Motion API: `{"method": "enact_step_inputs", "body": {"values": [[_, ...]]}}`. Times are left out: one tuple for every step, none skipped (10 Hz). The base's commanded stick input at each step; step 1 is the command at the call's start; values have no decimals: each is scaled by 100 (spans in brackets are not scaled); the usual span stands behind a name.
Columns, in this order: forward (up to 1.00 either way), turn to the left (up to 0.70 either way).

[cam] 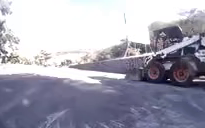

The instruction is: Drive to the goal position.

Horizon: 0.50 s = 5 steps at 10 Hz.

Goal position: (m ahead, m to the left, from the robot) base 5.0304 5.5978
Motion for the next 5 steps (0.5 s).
{"method": "enact_step_inputs", "body": {"values": [[50, 0], [50, 0], [50, 0], [50, 0], [50, 0]]}}
